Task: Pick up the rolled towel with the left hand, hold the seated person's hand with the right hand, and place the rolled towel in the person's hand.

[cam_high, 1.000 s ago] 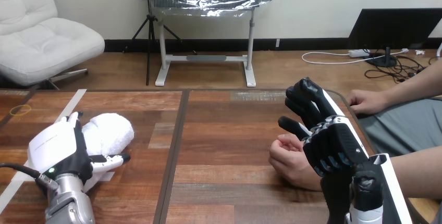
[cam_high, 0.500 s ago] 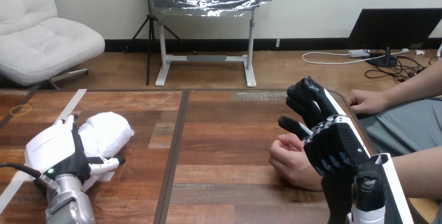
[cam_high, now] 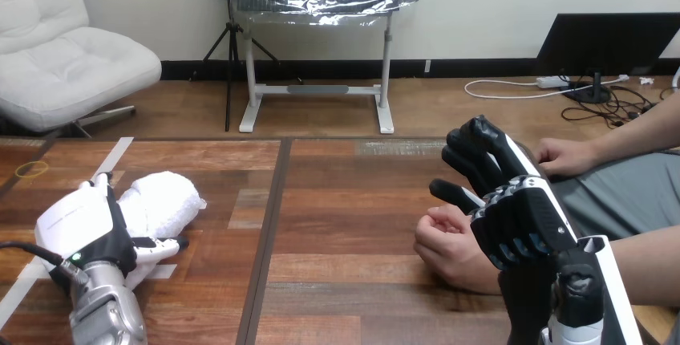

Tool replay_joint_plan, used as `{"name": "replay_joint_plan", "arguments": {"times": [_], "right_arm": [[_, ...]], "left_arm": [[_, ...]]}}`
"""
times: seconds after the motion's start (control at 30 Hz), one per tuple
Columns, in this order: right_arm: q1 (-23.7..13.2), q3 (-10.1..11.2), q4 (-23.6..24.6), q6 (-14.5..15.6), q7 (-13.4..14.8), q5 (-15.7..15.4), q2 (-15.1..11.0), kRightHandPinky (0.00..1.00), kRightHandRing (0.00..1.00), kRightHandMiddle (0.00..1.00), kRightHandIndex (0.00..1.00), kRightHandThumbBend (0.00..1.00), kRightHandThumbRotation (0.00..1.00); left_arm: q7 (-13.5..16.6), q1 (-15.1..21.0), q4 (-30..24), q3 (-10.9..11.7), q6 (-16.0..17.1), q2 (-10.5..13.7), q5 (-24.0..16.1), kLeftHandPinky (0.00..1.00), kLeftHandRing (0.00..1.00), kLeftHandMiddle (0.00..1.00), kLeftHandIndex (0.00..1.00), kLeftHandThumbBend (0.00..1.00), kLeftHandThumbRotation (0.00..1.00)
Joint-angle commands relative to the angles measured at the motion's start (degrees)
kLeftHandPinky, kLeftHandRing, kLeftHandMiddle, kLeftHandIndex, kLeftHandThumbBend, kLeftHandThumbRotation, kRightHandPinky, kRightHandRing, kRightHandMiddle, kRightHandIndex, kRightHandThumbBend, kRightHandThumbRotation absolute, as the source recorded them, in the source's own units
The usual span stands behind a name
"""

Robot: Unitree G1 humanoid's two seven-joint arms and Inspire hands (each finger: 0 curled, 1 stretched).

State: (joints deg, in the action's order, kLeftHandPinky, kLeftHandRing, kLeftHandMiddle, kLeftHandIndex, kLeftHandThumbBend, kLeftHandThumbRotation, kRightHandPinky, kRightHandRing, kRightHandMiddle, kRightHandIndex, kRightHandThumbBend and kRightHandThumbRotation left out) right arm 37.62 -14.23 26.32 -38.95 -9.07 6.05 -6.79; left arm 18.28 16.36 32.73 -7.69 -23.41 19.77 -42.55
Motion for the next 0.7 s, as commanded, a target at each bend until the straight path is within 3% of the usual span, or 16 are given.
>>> {"name": "replay_joint_plan", "arguments": {"times": [0.0,0.67], "right_arm": [[-2.78,0.43,-0.03,-1.36,-0.36,0.54,0.32,0.83,0.92,0.91,0.91,0.74,1.0],[-2.63,0.62,0.42,-1.23,-0.92,0.98,0.24,0.82,0.92,0.91,0.91,0.74,1.0]], "left_arm": [[0.73,5.45,2.55,-0.84,0.52,1.41,0.46,0.97,0.96,0.97,0.95,0.93,0.4],[0.09,9.43,8.81,-2.14,-0.8,1.63,2.04,1.0,0.98,0.98,0.97,0.93,0.41]]}}
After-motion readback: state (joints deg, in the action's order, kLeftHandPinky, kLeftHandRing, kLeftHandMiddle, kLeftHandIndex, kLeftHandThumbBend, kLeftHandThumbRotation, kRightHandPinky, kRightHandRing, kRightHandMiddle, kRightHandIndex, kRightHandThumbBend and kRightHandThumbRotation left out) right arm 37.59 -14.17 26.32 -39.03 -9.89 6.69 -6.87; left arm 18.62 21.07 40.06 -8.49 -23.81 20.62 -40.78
